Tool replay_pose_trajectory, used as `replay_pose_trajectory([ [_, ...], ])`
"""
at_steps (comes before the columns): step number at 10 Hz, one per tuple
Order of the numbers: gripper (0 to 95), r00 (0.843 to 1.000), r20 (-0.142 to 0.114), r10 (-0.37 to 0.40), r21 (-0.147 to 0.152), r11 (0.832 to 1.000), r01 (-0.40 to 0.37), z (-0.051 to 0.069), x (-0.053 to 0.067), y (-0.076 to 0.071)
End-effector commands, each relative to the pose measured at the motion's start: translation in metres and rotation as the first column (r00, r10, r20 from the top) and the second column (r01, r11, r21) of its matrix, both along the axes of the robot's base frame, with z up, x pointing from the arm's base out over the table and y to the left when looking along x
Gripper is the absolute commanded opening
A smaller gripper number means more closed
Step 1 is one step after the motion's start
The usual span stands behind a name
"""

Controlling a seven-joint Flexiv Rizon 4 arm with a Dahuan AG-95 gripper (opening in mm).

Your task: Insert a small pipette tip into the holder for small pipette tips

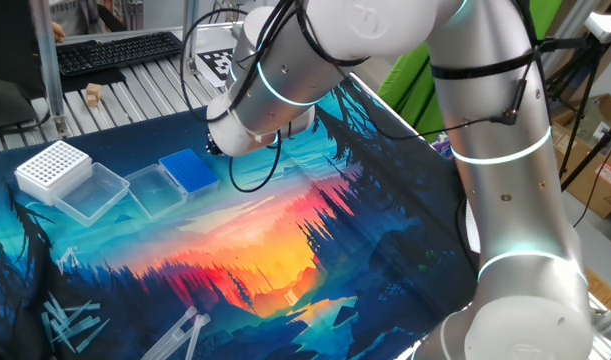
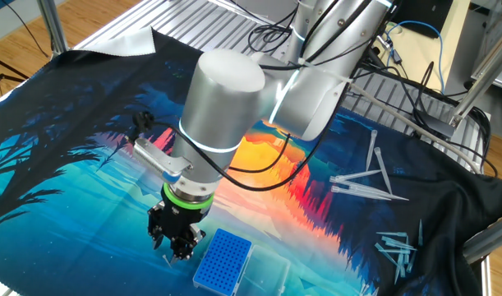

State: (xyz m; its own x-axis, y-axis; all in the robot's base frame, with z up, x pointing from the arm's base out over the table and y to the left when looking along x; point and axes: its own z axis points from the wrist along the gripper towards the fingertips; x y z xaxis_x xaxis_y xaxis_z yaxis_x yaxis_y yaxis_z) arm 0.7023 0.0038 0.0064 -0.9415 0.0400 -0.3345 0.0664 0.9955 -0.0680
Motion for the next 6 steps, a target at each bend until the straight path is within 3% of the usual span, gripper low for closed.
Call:
replay_pose_trajectory([
  [1, 38.0, 0.999, -0.028, 0.036, -0.014, 0.999, -0.037, 0.0016, -0.0019, 0.0000],
  [4, 38.0, 0.990, -0.092, 0.105, -0.022, 0.994, -0.108, 0.0018, -0.0019, -0.0001],
  [6, 38.0, 0.980, -0.119, 0.157, -0.034, 0.986, -0.162, 0.0019, -0.0019, -0.0001],
])
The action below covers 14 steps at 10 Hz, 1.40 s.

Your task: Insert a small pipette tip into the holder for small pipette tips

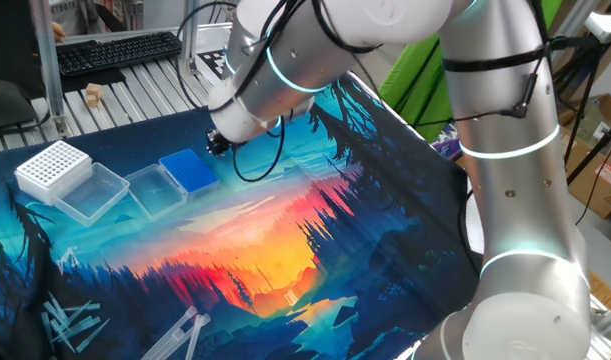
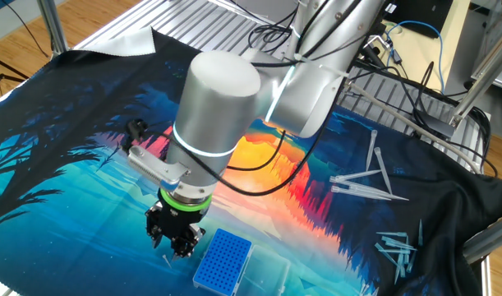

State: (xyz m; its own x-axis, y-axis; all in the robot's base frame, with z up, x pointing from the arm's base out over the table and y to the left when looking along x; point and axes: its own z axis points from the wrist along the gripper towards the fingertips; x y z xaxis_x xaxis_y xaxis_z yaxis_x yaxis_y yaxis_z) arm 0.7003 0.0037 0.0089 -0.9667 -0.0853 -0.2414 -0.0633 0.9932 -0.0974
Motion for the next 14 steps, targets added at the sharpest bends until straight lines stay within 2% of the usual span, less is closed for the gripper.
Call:
replay_pose_trajectory([
  [1, 38.0, 0.995, -0.032, 0.095, -0.032, 0.995, -0.096, 0.000, 0.000, 0.000],
  [2, 38.0, 0.988, -0.054, 0.148, -0.048, 0.987, -0.150, 0.000, 0.000, 0.000],
  [3, 38.0, 0.983, -0.083, 0.163, -0.047, 0.985, -0.167, 0.000, 0.000, 0.000],
  [4, 38.0, 0.982, -0.100, 0.162, -0.043, 0.985, -0.167, 0.000, 0.000, 0.000],
  [6, 38.0, 0.983, -0.099, 0.157, -0.042, 0.986, -0.162, 0.001, 0.000, 0.000],
  [7, 38.0, 0.996, -0.088, 0.026, -0.003, 1.000, -0.027, 0.004, -0.001, -0.001],
  [8, 38.0, 0.993, -0.081, -0.090, 0.025, 0.995, 0.093, 0.006, -0.001, -0.001],
  [9, 38.0, 0.982, -0.076, -0.174, 0.037, 0.984, 0.177, 0.008, -0.001, -0.002],
  [10, 38.0, 0.954, -0.071, -0.292, 0.063, 0.953, 0.297, 0.011, -0.002, -0.002],
  [12, 38.0, 0.879, -0.076, -0.471, 0.109, 0.872, 0.477, 0.013, -0.002, -0.003],
  [13, 38.0, 0.831, -0.083, -0.551, 0.132, 0.820, 0.557, 0.013, -0.002, -0.003],
  [14, 38.0, 0.731, -0.095, -0.676, 0.168, 0.713, 0.681, 0.013, -0.002, -0.003],
])
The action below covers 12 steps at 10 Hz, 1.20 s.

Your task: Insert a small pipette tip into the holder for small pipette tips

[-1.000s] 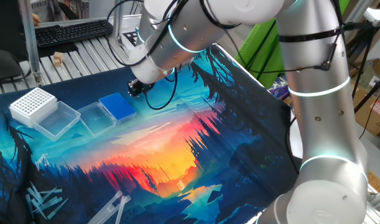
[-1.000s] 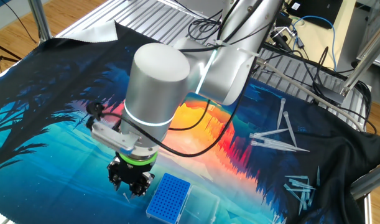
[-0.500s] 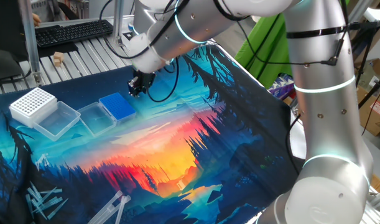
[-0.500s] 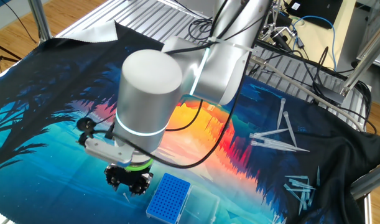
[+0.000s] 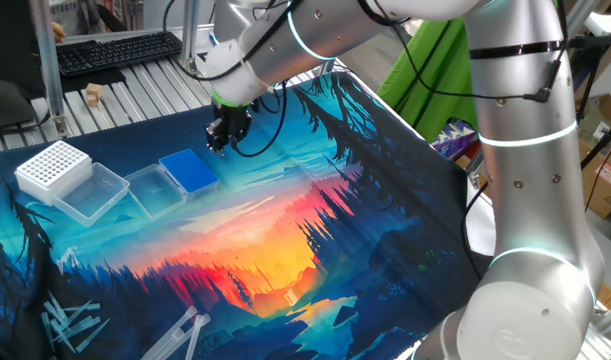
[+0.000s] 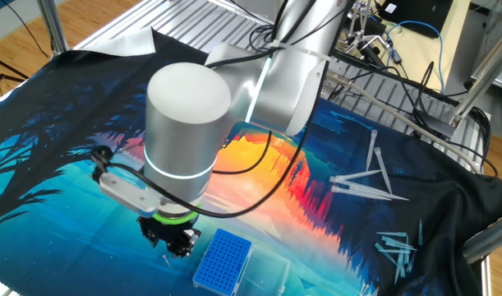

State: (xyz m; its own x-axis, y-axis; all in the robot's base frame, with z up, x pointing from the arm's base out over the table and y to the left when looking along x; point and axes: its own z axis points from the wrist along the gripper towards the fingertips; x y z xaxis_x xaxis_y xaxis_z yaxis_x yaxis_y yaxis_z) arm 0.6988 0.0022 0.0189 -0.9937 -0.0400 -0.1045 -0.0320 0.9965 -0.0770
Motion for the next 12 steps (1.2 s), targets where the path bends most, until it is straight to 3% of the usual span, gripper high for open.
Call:
replay_pose_trajectory([
  [1, 38.0, 0.698, 0.045, -0.714, 0.169, 0.694, 0.699, 0.0032, -0.0008, -0.0012],
  [2, 38.0, 0.599, 0.031, -0.800, 0.189, 0.593, 0.783, 0.0032, -0.0008, -0.0012],
  [3, 38.0, 0.486, 0.007, -0.874, 0.210, 0.476, 0.854, 0.0032, -0.0008, -0.0012],
  [4, 38.0, 0.397, -0.018, -0.917, 0.227, 0.383, 0.895, 0.0032, -0.0008, -0.0012],
  [5, 38.0, 0.299, -0.049, -0.953, 0.241, 0.279, 0.930, 0.0032, -0.0008, -0.0012],
  [6, 38.0, 0.232, -0.068, -0.970, 0.248, 0.209, 0.946, 0.0032, -0.0008, -0.0012],
  [7, 38.0, 0.147, -0.091, -0.985, 0.253, 0.120, 0.960, 0.0032, -0.0008, -0.0012],
  [8, 38.0, 0.090, -0.105, -0.990, 0.256, 0.061, 0.965, 0.0032, -0.0008, -0.0012],
  [9, 38.0, 0.014, -0.137, -0.990, 0.258, -0.022, 0.966, 0.0031, -0.0008, -0.0012],
  [10, 38.0, -0.051, -0.181, -0.982, 0.267, -0.099, 0.959, 0.0031, -0.0008, -0.0012],
  [11, 38.0, -0.066, -0.192, -0.979, 0.269, -0.118, 0.956, 0.0031, -0.0008, -0.0012],
  [12, 19.0, -0.095, -0.219, -0.971, 0.268, -0.154, 0.951, 0.0027, -0.0007, -0.0011],
])
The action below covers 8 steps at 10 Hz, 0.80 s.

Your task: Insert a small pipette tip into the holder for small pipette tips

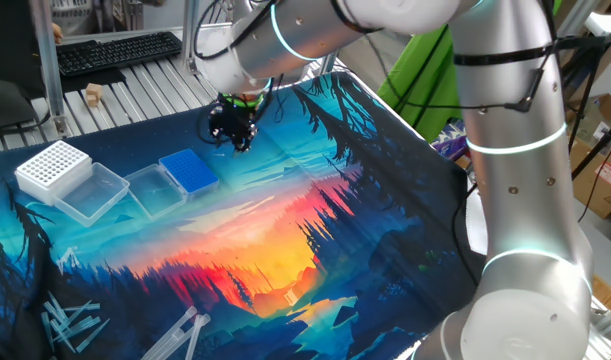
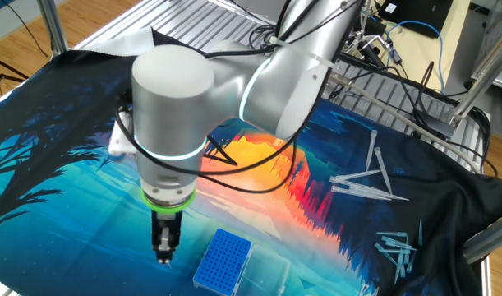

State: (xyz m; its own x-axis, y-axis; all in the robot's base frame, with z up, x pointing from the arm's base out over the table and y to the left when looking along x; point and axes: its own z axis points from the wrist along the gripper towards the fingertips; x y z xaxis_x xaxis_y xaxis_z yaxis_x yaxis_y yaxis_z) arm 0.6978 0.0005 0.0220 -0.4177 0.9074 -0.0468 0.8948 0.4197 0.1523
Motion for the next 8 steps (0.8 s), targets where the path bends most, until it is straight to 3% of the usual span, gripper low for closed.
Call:
replay_pose_trajectory([
  [1, 19.0, 0.860, -0.030, -0.510, 0.194, 0.841, 0.505, -0.0006, 0.0004, 0.0006],
  [4, 19.0, 0.861, -0.063, -0.505, 0.247, 0.828, 0.503, -0.0046, 0.0025, 0.0013],
  [6, 19.0, 0.853, -0.074, -0.517, 0.250, 0.818, 0.518, -0.0084, 0.0049, 0.0020],
  [8, 19.0, 0.856, -0.093, -0.509, 0.274, 0.813, 0.514, -0.0086, 0.0061, 0.0020],
])
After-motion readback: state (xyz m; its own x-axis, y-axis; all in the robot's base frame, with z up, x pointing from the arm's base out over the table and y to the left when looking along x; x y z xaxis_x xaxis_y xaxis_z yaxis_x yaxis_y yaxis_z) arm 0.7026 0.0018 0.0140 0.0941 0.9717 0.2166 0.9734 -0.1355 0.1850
